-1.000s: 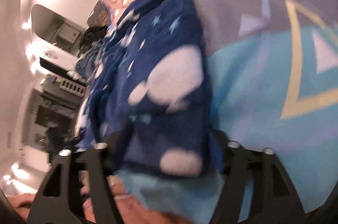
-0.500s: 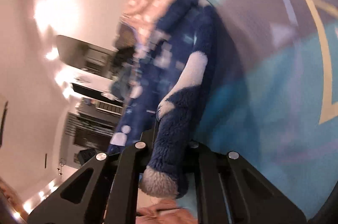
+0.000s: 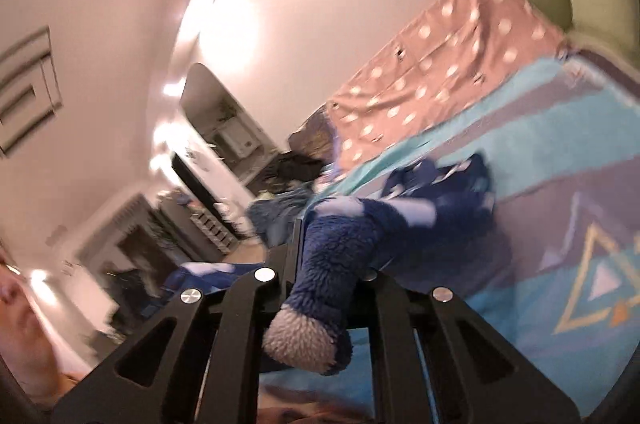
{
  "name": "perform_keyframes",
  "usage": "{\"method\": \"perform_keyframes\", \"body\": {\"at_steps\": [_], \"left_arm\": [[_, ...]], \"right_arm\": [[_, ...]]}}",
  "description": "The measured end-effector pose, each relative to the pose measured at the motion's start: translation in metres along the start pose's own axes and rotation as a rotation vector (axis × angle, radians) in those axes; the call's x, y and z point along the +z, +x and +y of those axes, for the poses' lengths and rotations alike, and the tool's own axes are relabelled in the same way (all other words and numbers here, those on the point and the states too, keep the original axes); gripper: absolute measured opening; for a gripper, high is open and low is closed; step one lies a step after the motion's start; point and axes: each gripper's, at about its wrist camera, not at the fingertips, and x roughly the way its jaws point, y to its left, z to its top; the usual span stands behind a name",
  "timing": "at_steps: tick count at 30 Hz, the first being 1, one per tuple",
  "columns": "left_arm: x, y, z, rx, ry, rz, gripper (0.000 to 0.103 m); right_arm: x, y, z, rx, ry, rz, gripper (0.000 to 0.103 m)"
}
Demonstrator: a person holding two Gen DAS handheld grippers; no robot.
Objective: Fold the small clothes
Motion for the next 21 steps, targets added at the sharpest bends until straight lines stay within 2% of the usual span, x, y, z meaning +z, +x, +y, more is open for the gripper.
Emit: {"method": "perform_keyframes", "body": {"at_steps": [3, 10, 21], "left_arm": [[-0.003, 0.024, 0.019, 0.04, -0.059, 0.016, 0.013], [-0.01, 0.074, 0.051, 0.131, -0.108, 0.099, 0.014], [0.008, 0.116, 0.078, 0.16, -0.121, 0.13, 0.014]], "right_arm": [[-0.003, 0.022, -0.025, -0.008, 0.076, 0.012, 0.01], [0.003, 0.066, -0.046, -0.091, 0.063, 0.011, 0.01], [0.028, 0.118, -0.069, -0.112, 0.044, 0.034, 0.012]]}}
